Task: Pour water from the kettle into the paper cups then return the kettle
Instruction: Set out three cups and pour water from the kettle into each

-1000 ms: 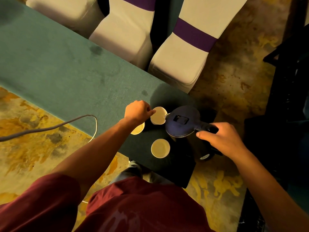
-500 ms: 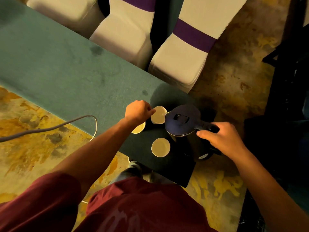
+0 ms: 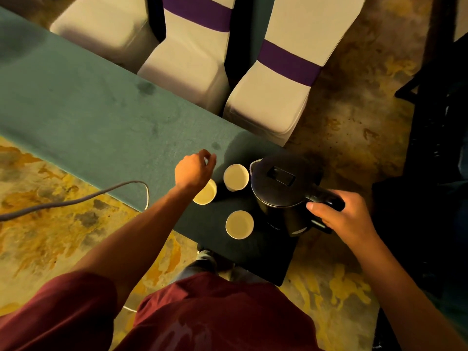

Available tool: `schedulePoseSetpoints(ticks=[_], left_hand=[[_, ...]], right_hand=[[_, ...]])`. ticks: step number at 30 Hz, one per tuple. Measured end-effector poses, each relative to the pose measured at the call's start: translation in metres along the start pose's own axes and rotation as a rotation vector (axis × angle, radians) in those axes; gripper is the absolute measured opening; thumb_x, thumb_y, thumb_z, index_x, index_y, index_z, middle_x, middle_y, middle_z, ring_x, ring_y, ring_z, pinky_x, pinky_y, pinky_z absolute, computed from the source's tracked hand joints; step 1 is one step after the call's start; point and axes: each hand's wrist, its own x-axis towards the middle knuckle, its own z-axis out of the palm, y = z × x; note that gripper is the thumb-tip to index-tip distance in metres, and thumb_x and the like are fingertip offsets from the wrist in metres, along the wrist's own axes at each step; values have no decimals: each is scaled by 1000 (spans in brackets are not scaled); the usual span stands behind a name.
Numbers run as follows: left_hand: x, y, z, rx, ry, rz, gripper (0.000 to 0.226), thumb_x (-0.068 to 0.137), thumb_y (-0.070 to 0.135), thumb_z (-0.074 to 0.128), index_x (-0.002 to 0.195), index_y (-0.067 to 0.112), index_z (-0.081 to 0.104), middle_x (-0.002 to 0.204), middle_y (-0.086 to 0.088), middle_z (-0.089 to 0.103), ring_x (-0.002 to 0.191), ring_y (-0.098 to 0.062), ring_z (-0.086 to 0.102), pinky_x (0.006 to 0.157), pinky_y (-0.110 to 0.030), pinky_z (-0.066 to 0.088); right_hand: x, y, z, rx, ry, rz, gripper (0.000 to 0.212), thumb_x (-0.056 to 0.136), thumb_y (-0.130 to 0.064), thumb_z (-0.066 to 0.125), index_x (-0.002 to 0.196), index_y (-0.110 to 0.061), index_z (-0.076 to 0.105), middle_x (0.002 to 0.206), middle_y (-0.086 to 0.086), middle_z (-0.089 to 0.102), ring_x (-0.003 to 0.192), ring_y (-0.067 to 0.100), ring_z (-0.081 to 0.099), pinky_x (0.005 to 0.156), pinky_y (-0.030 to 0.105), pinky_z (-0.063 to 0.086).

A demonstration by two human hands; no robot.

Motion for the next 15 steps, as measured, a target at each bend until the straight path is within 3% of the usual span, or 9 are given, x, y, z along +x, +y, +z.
schedulePoseSetpoints(ticks=[6,11,15], left_hand=[[-28,-34,-2,68,-43,-80,44,95,60,48,116,22,59,87,-7,72,70,-23,65,62,-35,55],[-40,-47,-6,125,-55,-52,45,93,62,51,116,25,61,92,-7,73,71,-20,60,59,-29,45],[-41,-50,-8,88,-98,-37,47,93,64,46,116,26,62,87,-2,70,68,-18,58,51,-24,38]], right_hand=[[-10,-9,-16,97,-51,-43,12,70,-48,74,69,-36,75,51,-18,61,46,-2,57,46,16,39],[-15,-12,-21,108,-69,-59,14,72,-46,74,63,-36,72,47,-19,55,42,-1,52,55,23,34],[-21,-17,-14,157,-50,-29,23,71,-42,77,59,-26,67,42,-14,47,38,-1,41,48,20,31]])
